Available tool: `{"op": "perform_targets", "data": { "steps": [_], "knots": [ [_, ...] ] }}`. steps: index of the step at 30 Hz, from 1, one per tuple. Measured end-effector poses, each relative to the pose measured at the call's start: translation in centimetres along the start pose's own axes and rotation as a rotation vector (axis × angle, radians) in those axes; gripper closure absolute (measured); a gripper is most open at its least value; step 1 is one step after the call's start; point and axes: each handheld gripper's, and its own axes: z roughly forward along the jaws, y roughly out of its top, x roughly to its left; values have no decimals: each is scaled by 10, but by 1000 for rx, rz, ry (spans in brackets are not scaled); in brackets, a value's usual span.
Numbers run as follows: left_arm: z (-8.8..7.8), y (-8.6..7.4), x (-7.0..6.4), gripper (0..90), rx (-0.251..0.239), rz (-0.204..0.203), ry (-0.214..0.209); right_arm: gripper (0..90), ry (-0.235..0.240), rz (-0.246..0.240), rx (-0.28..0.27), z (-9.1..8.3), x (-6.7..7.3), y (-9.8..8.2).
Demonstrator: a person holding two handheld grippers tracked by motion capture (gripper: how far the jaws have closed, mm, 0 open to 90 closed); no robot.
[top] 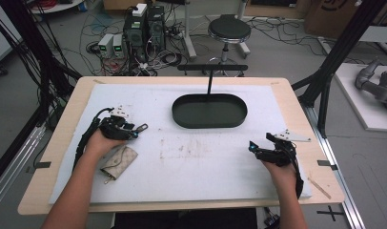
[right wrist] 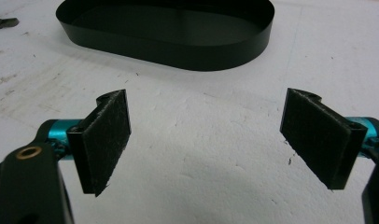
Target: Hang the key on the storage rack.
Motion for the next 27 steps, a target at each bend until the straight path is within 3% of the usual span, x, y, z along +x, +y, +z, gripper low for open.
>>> {"op": "perform_targets", "data": {
  "steps": [4,6,10,21,25,27],
  "knots": [
    [0,0,0,643,-2,-5,-4,166,1,-4,0,0,0,0],
    [-1,0,-1,709,-3,-8,5,166,1,-4,2,0,1,0],
    [0,1,-3,794,-1,13,16,166,0,-1,0,-1,0,0],
    [-5,3,-5,846,-5,37,38,166,4,0,2,-1,0,-1],
    [-11,3,-4,857,-22,26,31,166,4,0,2,-1,0,-1],
    [-19,4,-4,859,-66,27,28,166,4,1,1,-1,0,-1]
  ]
}}
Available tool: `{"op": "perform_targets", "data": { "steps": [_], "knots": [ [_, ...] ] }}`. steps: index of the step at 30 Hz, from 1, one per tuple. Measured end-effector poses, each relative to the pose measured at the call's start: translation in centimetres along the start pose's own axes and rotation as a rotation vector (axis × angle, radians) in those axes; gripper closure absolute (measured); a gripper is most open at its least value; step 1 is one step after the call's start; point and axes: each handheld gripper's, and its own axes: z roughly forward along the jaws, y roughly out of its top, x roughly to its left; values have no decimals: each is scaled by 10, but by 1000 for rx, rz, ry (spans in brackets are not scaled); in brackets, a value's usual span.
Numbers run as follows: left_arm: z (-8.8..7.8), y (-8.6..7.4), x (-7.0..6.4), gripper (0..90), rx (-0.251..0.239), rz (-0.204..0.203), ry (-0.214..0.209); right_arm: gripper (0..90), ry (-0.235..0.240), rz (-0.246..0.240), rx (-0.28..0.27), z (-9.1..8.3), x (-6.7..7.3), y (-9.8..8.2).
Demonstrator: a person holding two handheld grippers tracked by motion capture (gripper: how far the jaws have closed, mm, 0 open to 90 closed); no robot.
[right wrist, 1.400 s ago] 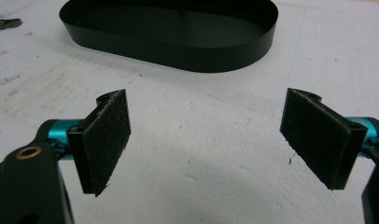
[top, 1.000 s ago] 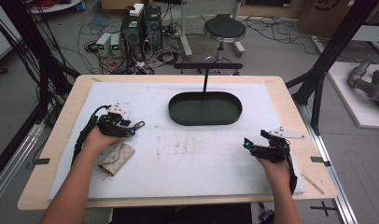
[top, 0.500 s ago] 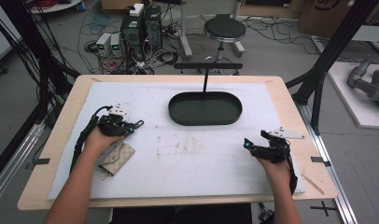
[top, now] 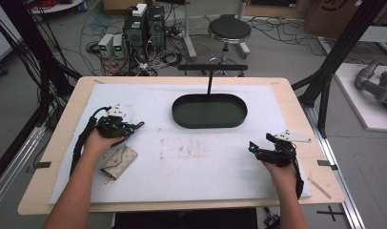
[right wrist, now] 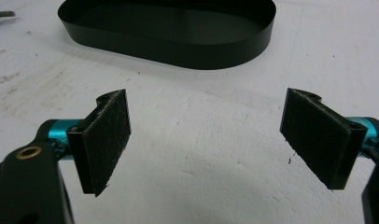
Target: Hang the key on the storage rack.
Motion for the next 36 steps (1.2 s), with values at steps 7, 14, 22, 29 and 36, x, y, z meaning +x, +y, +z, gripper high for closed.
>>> {"op": "perform_targets", "data": {
  "steps": [7,14,22,29,36],
  "knots": [
    [-22,6,-2,865,-123,-25,-7,166,4,-5,0,1,1,0],
    [-39,25,-6,867,-193,-15,-25,166,9,-3,1,1,3,1],
    [-48,59,-20,867,-277,20,-61,166,11,-3,-2,2,3,1],
    [-48,92,-28,867,-303,59,-70,166,10,0,-5,1,2,0],
    [-47,117,-32,868,-332,82,-74,166,12,0,-2,1,2,0]
  ]
}}
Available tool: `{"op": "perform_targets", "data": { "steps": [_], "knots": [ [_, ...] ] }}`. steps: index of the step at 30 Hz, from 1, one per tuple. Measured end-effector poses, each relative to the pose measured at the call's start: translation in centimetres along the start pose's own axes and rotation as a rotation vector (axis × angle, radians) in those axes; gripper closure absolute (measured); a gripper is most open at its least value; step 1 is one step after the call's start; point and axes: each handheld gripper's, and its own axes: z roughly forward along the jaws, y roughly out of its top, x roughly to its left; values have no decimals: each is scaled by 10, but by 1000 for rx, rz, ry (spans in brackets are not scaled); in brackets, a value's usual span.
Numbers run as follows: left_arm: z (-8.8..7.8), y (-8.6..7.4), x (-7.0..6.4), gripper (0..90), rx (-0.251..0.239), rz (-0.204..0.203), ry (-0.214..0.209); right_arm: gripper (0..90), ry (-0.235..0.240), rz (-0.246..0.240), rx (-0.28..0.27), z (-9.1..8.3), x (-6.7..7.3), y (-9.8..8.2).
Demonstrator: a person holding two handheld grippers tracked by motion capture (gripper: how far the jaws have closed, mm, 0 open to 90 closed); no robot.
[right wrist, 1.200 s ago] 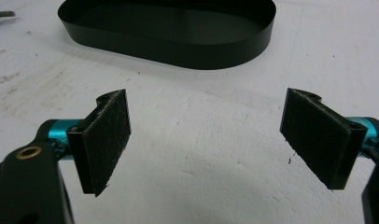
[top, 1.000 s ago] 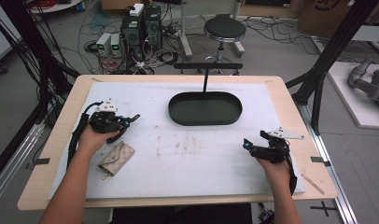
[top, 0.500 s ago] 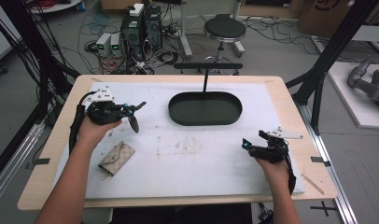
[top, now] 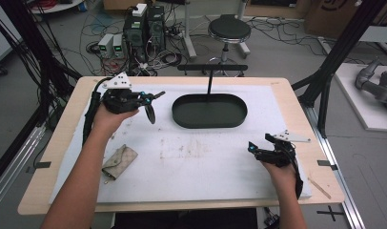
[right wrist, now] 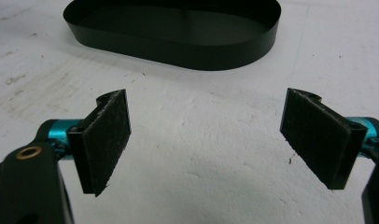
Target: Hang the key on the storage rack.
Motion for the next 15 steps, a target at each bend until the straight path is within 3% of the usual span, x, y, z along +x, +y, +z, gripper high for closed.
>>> {"op": "perform_targets", "data": {
  "steps": [5,15],
  "knots": [
    [11,20,1,868,-29,12,-1,166,2,9,1,-1,0,-1],
    [37,55,3,868,-43,37,9,166,0,11,3,1,-2,-1]
  ]
}}
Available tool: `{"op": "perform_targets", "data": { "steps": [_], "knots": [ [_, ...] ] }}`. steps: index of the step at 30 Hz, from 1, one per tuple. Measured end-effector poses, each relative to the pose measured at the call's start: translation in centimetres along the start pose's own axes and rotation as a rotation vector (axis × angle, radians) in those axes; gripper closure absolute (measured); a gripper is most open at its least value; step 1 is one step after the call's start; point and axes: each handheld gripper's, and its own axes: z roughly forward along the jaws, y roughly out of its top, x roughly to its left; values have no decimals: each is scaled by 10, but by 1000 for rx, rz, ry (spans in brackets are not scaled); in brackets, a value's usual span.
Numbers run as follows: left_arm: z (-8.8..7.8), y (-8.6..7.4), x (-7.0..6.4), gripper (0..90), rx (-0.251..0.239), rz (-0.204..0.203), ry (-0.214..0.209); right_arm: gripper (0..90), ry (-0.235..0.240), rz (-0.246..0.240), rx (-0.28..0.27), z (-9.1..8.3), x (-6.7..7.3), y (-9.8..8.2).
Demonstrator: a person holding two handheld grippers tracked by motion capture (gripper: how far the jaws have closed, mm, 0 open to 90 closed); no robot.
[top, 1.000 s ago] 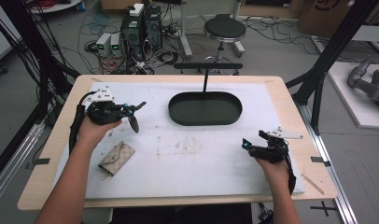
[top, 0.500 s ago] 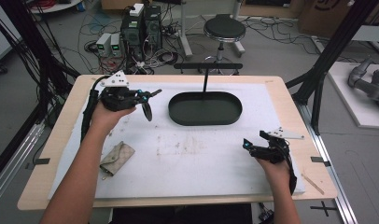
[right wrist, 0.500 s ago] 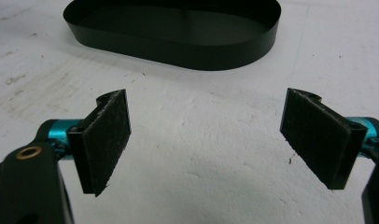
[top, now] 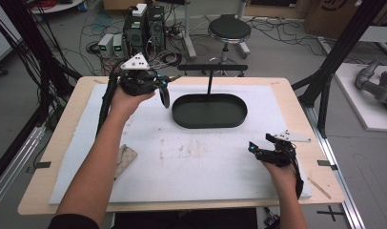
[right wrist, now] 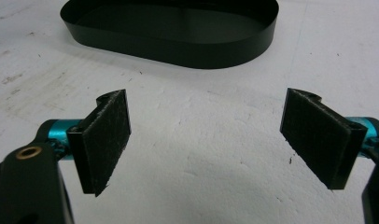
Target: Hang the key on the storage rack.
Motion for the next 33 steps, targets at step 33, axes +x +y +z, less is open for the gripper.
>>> {"op": "perform_targets", "data": {
  "steps": [33],
  "knots": [
    [81,1,2,871,189,39,66,166,-12,18,-14,-6,-7,-4]
  ]
}}
